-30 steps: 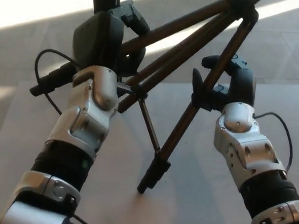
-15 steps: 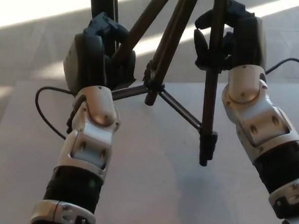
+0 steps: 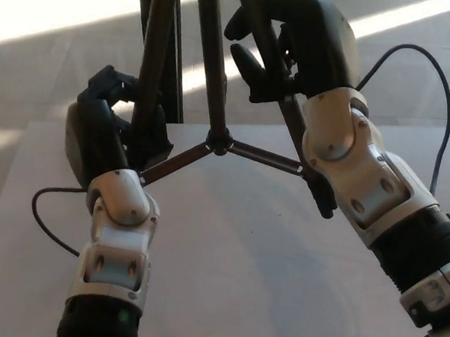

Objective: Use both hands of the robot to pick up the tripod lying in the middle of the desk and make it stand upright on the desk

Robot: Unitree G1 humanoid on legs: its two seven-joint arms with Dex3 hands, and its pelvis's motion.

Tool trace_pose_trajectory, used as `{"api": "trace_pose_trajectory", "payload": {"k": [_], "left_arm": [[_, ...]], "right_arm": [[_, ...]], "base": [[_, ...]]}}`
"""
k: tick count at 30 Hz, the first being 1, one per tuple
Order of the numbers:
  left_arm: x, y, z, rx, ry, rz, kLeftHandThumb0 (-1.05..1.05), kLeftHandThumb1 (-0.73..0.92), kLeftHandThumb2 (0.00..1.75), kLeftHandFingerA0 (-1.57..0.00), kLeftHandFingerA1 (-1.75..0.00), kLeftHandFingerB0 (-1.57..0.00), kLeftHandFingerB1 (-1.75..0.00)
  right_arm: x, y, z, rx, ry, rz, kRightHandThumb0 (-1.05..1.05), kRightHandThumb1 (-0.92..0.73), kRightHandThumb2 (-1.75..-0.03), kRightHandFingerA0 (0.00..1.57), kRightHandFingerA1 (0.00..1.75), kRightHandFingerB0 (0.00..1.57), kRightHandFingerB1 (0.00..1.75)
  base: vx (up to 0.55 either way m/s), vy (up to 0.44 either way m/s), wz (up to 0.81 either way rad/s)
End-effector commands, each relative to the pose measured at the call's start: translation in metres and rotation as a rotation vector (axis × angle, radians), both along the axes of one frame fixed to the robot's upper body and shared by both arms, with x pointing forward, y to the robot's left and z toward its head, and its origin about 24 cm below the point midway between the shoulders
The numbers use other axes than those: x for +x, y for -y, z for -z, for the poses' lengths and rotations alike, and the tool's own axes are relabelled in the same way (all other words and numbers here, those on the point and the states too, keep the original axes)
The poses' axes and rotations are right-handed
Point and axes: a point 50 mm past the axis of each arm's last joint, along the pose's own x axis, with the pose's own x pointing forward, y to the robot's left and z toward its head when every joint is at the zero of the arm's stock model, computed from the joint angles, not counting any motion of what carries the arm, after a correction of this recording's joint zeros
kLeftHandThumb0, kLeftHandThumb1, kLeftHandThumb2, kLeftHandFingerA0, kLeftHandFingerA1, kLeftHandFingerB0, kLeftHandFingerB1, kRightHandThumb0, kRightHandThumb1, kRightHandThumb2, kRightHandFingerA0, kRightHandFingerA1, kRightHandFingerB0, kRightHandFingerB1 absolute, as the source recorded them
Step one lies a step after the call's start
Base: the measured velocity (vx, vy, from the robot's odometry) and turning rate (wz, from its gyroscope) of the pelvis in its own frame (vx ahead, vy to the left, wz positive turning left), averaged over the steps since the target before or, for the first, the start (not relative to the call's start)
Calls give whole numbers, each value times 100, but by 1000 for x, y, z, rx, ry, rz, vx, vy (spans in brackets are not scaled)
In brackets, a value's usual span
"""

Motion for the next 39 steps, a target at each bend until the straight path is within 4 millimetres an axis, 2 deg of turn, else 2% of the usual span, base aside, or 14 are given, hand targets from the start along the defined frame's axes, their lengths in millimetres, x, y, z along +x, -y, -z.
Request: {"api": "trace_pose_trajectory", "payload": {"k": [1,10,12,13,16,18,19,21,23,28,33,34,35,39], "left_arm": [[-13,-9,16,-132,25,-150,-18,43,127,-102,-166,-87,-149],[-13,-9,16,-133,28,-151,-18,43,127,-102,-166,-87,-149],[-26,-9,39,-94,-31,-116,-18,52,106,-97,-169,-87,-151],[-27,-8,39,-87,-39,-115,-17,52,107,-96,-169,-86,-152],[-29,-5,41,-98,-40,-96,-15,47,115,-93,-170,-84,-152],[-30,-3,43,-84,-65,-74,-22,46,114,-122,-138,-102,-125],[-30,-3,43,-83,-68,-66,-24,48,115,-122,-139,-100,-125],[-31,-2,44,-88,-74,-50,-20,50,114,-93,-175,-79,-158],[-31,-3,43,-84,-69,-40,-26,48,116,-123,-140,-103,-128],[-25,-6,37,-85,-60,-29,-21,53,107,-98,-172,-83,-153],[-23,-4,31,-88,-55,-16,-31,51,110,-125,-138,-101,-122],[-23,-4,32,-95,-60,-16,-21,52,109,-97,-173,-82,-151],[-23,-5,33,-94,-69,-21,-21,47,116,-124,-140,-101,-125],[-23,-5,35,-89,-80,-19,-18,47,115,-123,-140,-100,-125]], "right_arm": [[2,21,-4,-120,89,44,-23,-41,-120,129,145,99,120],[2,21,-3,-123,91,41,-23,-41,-120,129,145,99,120],[11,64,61,-90,-236,188,-17,-49,-120,94,174,82,149],[12,67,62,-89,-250,205,-24,-48,-116,123,140,99,124],[16,78,67,-85,-313,260,-20,-52,-107,93,175,81,142],[18,87,71,-122,-346,302,-24,-65,-74,91,175,79,97],[19,89,72,-122,-358,309,-25,-63,-75,89,174,74,131],[19,94,77,-130,-384,325,-17,-56,-88,100,169,82,117],[20,96,79,-128,-389,326,-24,-55,-97,105,172,87,113],[21,97,78,-119,-430,329,-22,-48,-107,88,172,74,144],[25,97,69,-153,-418,342,-27,-61,-86,89,166,81,114],[26,96,69,-153,-418,342,-27,-64,-82,87,173,75,126],[27,95,67,-156,-428,343,-21,-60,-89,102,175,70,140],[31,92,62,-204,-435,357,-28,-69,-76,85,172,71,122]], "base": [[0,0,0],[0,0,0],[0,0,0],[0,0,0],[0,0,0],[0,0,0],[0,0,0],[0,0,0],[0,0,0],[0,0,0],[0,0,0],[0,0,0],[0,0,0],[0,0,0]]}}
